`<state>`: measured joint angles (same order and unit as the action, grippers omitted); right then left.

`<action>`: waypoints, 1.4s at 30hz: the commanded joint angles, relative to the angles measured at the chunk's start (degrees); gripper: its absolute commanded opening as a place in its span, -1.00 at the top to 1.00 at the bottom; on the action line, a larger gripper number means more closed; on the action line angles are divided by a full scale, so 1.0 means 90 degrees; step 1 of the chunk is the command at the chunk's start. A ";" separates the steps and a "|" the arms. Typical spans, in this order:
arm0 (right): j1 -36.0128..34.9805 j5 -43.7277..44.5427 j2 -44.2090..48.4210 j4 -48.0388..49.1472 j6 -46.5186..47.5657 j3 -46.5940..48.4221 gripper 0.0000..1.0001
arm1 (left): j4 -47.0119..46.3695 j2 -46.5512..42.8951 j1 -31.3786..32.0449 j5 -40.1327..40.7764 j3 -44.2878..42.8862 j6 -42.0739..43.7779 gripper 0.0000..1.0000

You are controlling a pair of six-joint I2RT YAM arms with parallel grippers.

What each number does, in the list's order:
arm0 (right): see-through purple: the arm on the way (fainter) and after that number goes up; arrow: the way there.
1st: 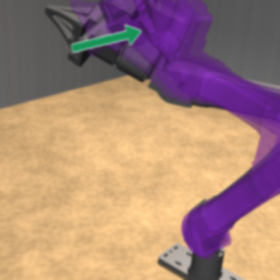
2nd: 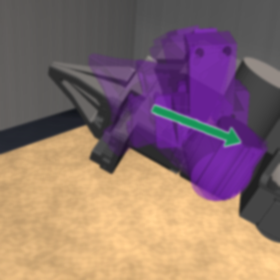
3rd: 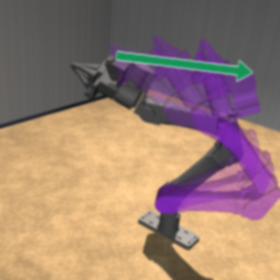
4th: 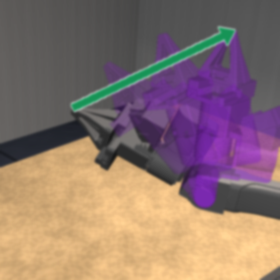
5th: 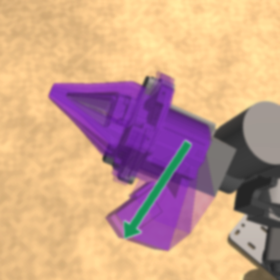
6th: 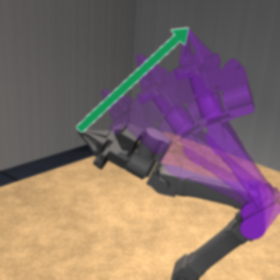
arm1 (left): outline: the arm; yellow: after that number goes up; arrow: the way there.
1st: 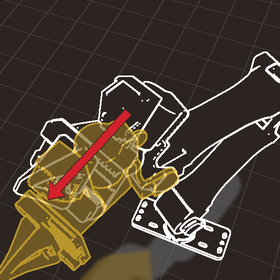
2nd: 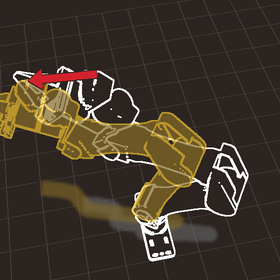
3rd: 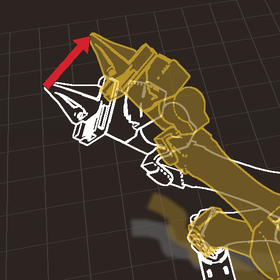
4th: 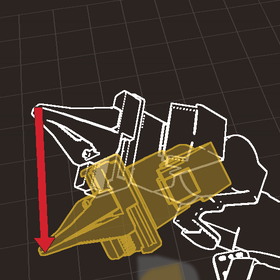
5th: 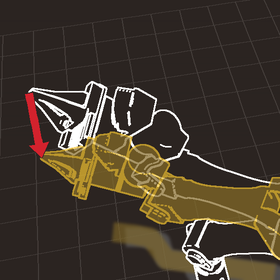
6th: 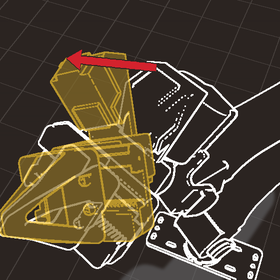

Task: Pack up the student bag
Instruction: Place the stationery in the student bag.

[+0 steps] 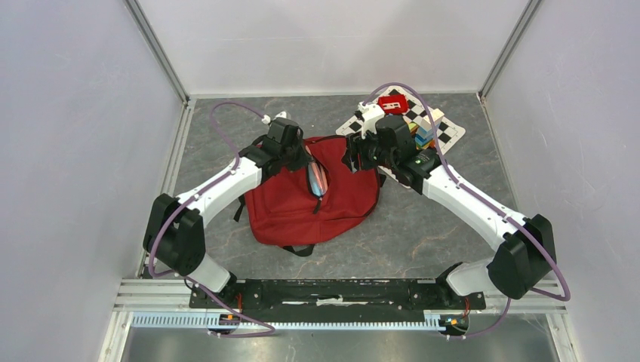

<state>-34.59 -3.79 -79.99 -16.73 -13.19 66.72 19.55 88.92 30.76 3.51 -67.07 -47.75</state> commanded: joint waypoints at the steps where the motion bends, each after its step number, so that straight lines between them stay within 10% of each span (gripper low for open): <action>1: 0.0025 0.0089 0.0049 0.0269 0.0071 0.0104 -0.25 | -0.0282 -0.0046 0.0107 0.0026 0.0182 -0.0382 0.96; 10: 0.0025 0.0109 0.0078 0.0269 0.0089 0.0093 -0.28 | -0.0296 -0.0102 0.0215 0.0056 0.0340 -0.0573 0.86; 23: -0.0084 -0.1031 0.0694 0.0742 0.1118 -0.0391 -0.34 | 0.0106 -0.1280 0.0215 0.0092 -0.0272 0.1152 -0.58; 32: -0.1065 -0.2026 0.1922 0.1985 0.3608 -0.2285 -0.36 | 0.0744 -0.2551 0.0215 -0.0797 0.1035 0.2999 -0.81; 42: -0.2391 -0.1497 0.1528 0.2994 0.4792 -0.3121 -0.36 | 0.0494 -0.3432 0.0205 -0.0211 0.2117 0.1952 -0.86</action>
<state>-51.77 -20.27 -64.40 2.76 23.66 39.24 27.29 63.05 32.60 -0.93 -50.98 -26.57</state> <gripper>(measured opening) 0.680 0.922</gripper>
